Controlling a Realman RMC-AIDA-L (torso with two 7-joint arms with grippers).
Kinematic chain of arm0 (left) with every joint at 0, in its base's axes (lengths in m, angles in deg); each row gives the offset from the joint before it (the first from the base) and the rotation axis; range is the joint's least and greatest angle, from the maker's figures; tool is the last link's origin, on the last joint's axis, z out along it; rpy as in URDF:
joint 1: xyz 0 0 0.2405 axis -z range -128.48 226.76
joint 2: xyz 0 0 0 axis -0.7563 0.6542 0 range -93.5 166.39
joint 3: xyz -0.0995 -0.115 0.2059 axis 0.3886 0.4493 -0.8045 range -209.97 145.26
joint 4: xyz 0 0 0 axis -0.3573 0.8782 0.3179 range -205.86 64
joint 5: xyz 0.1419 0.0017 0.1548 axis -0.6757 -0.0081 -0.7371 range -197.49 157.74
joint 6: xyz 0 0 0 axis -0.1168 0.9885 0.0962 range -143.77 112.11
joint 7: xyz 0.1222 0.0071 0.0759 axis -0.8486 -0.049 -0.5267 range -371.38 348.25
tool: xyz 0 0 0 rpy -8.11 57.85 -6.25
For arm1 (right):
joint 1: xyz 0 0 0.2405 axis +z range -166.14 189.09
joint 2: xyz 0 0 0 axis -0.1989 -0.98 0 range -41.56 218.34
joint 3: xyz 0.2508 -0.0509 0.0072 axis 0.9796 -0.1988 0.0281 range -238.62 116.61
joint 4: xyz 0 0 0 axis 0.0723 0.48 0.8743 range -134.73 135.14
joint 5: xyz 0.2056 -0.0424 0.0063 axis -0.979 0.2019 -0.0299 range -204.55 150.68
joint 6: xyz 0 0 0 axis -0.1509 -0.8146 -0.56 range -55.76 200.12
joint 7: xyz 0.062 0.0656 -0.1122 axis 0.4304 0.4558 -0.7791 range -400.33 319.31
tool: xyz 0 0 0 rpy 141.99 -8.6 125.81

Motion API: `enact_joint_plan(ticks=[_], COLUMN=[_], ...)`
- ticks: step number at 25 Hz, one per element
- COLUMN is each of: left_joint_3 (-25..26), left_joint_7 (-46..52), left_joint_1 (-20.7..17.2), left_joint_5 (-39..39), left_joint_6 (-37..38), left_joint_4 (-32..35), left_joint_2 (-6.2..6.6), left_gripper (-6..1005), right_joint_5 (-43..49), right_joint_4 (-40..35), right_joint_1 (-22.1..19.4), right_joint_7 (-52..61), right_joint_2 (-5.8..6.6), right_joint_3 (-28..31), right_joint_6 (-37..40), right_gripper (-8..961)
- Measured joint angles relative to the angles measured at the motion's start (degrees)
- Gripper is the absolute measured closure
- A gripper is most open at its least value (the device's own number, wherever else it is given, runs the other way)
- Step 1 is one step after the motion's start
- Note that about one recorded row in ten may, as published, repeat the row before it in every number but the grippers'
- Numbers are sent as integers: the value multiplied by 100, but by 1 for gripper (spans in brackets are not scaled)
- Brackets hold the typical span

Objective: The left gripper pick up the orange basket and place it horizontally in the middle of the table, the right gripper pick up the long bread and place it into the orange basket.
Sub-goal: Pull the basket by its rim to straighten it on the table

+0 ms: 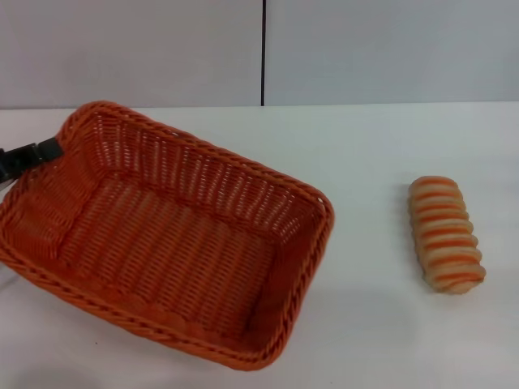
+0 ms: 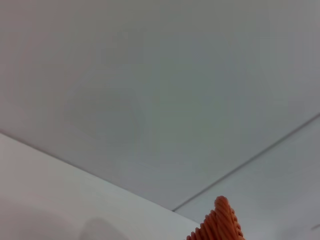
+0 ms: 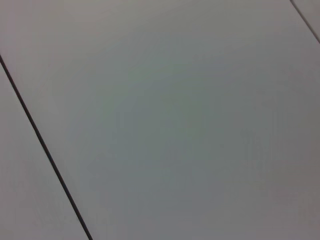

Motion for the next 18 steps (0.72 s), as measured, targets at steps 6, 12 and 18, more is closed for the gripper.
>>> enact_joint_plan(ticks=[6, 12, 18], left_joint_3=[-117, -157, -74], left_joint_7=[51, 243, 425], left_joint_1=[51, 88, 272], left_joint_5=[-15, -163, -590], left_joint_6=[77, 376, 955], left_joint_4=[81, 115, 131], left_joint_2=[16, 194, 400], left_gripper=[825, 539, 343], right_joint_5=[0, -1, -5], right_joint_4=[-20, -87, -98], right_joint_1=[13, 63, 89], right_joint_7=[0, 0, 0], right_joint_2=[5, 10, 17], right_joint_3=[0, 0, 0], right_joint_6=[-47, -233, -288], right_gripper=[406, 407, 407])
